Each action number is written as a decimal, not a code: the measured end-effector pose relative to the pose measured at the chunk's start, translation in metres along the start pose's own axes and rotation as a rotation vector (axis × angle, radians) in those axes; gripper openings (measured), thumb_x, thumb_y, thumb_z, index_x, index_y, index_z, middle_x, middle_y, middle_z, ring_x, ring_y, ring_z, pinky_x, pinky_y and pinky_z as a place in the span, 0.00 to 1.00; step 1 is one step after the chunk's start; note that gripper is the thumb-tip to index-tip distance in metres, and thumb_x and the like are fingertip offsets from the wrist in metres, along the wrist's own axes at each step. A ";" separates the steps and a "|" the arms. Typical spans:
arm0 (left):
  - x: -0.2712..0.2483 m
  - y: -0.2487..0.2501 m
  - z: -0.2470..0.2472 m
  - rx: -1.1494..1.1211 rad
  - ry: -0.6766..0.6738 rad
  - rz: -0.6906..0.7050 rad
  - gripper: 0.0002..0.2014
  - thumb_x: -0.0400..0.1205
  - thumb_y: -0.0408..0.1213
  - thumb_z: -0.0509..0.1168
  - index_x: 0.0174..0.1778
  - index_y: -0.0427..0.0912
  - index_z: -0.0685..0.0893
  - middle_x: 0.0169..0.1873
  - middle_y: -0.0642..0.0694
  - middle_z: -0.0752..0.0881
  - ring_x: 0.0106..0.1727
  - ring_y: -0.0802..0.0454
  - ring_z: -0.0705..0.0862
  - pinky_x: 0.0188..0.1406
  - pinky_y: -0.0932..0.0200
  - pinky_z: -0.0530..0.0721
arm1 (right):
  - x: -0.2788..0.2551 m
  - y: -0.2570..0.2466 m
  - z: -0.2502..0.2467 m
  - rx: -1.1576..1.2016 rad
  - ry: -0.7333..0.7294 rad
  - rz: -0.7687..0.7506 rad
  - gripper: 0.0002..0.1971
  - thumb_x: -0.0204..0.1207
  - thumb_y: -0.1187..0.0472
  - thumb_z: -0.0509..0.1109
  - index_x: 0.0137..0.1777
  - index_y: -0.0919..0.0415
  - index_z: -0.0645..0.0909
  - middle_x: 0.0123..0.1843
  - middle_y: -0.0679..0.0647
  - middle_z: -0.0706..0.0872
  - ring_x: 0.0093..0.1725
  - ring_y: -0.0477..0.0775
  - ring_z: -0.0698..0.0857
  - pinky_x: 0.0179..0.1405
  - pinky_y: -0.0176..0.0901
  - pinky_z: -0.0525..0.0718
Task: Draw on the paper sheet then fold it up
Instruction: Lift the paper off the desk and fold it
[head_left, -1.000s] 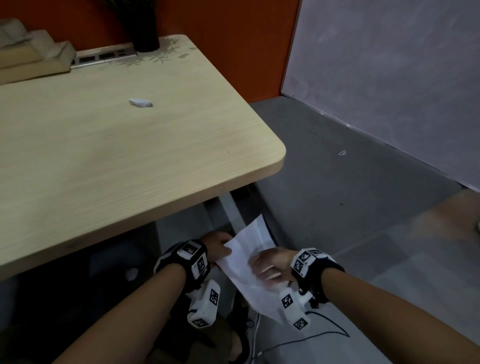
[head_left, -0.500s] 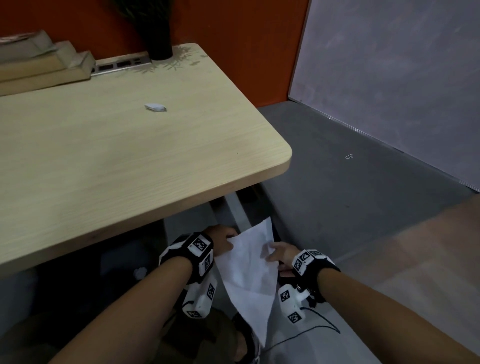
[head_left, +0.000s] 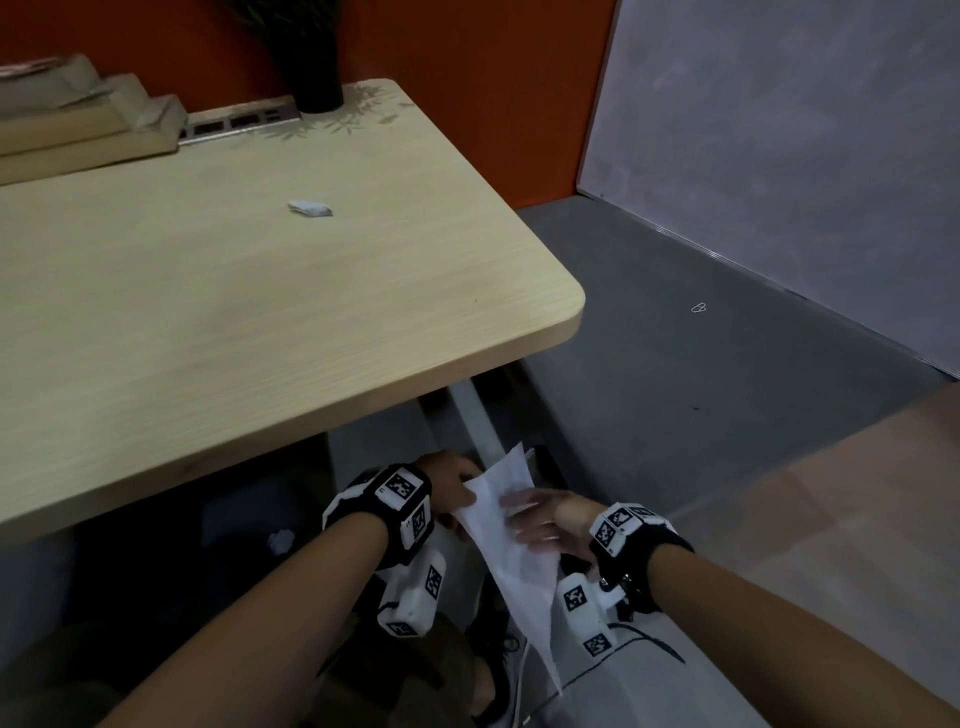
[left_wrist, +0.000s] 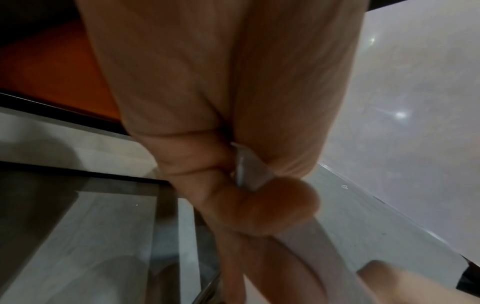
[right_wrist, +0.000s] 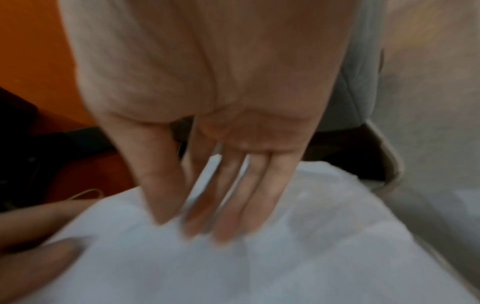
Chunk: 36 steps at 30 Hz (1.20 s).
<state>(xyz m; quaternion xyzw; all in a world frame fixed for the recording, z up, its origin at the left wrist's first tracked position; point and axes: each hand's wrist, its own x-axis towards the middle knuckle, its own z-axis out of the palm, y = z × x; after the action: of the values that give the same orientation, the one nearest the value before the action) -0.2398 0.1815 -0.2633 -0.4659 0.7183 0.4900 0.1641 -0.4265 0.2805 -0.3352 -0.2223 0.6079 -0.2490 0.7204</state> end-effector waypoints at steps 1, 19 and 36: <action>0.000 0.002 -0.002 -0.002 -0.009 0.006 0.15 0.87 0.27 0.61 0.69 0.35 0.83 0.49 0.39 0.89 0.35 0.49 0.89 0.27 0.64 0.84 | -0.006 -0.001 0.004 0.036 -0.119 0.006 0.18 0.78 0.71 0.71 0.66 0.57 0.87 0.56 0.57 0.91 0.54 0.55 0.90 0.57 0.45 0.87; -0.017 0.019 -0.014 -0.020 -0.002 0.048 0.16 0.88 0.26 0.60 0.70 0.38 0.83 0.39 0.49 0.87 0.23 0.63 0.86 0.20 0.71 0.77 | -0.007 0.002 -0.008 -0.580 0.122 0.120 0.18 0.79 0.67 0.75 0.69 0.56 0.87 0.67 0.55 0.86 0.69 0.58 0.84 0.66 0.41 0.82; -0.019 0.017 -0.022 -0.005 -0.041 0.080 0.16 0.89 0.29 0.61 0.73 0.40 0.81 0.38 0.50 0.86 0.23 0.64 0.84 0.21 0.69 0.77 | -0.030 -0.023 0.012 0.191 -0.100 -0.050 0.10 0.77 0.71 0.71 0.52 0.61 0.91 0.50 0.60 0.91 0.50 0.59 0.90 0.55 0.48 0.88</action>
<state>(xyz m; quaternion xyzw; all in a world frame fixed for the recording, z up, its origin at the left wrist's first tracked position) -0.2392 0.1738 -0.2306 -0.4271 0.7317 0.5073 0.1577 -0.4206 0.2814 -0.2956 -0.1799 0.5391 -0.3124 0.7612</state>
